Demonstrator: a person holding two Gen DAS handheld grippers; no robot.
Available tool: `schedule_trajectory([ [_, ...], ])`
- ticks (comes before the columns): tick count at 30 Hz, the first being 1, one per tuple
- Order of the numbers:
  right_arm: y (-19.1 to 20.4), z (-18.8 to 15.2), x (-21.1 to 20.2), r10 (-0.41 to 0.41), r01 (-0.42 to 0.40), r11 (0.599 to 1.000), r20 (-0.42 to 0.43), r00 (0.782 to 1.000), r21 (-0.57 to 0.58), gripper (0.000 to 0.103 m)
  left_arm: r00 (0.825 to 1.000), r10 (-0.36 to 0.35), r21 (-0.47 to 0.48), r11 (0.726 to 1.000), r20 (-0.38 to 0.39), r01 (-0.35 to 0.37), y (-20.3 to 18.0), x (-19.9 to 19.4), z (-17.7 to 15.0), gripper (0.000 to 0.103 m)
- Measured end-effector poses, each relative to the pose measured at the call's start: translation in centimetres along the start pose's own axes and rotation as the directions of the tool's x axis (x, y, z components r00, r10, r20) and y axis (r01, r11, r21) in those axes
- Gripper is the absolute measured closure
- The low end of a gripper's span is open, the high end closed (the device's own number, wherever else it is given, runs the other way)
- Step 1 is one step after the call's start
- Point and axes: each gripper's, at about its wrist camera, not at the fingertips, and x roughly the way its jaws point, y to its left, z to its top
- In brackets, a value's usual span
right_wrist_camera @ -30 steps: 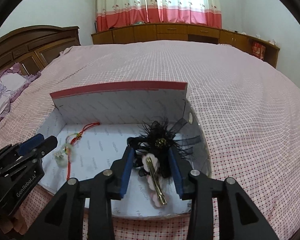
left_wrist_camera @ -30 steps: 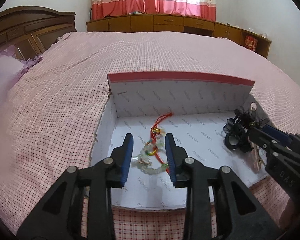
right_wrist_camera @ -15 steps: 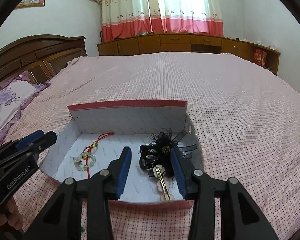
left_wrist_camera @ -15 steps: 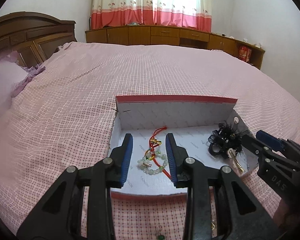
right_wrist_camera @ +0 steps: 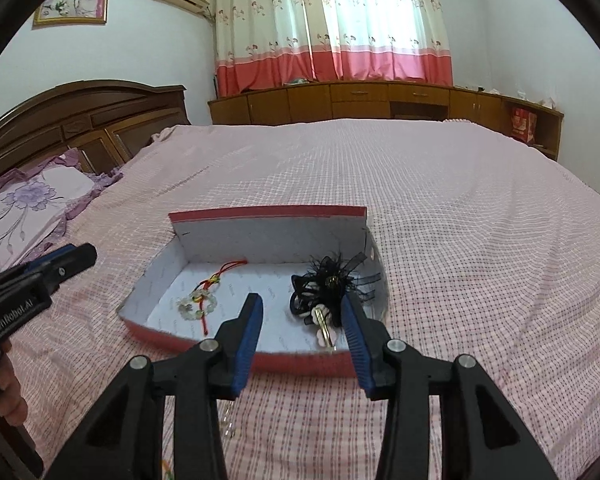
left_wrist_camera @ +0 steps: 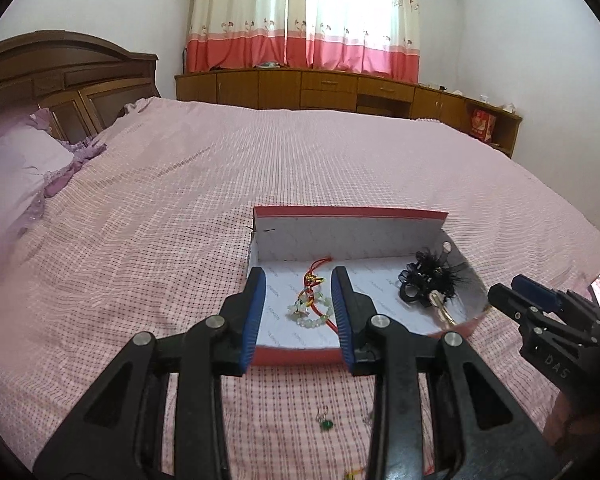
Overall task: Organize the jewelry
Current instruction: 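Lift both open tools out of the shoebox, then move left tool to the multicolor cord bracelet while right tool reaches a gold charm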
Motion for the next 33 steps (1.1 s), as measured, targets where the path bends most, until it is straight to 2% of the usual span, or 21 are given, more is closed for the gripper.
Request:
schedule_trajectory([
  [7, -0.1, -1.9, -2.4, 0.047, -0.047, 0.999, -0.016, 0.999, 0.014, 0.059, 0.999, -0.027, 0.003, 1.0, -0.03, 0.027, 0.0, -2.7, -1.4, 0.078],
  [20, 0.3, -6.2, -5.1, 0.039, -0.04, 0.999, -0.061, 0.997, -0.015, 0.059, 0.986, -0.054, 0.014, 0.998, -0.157, 0.056, -0.4, -3.5, -5.2, 0.078],
  [26, 0.3, -8.0, -5.1, 0.027, -0.028, 0.999, -0.092, 0.995, -0.017, 0.059, 0.967, -0.073, 0.016, 0.997, -0.245, 0.079, -0.7, -2.6, -7.5, 0.078],
  [33, 0.1, -9.6, -4.6, 0.013, -0.015, 1.0, -0.127, 0.992, -0.013, 0.059, 0.948, -0.098, 0.012, 0.994, -0.301, 0.107, -1.2, -1.8, -9.1, 0.078],
])
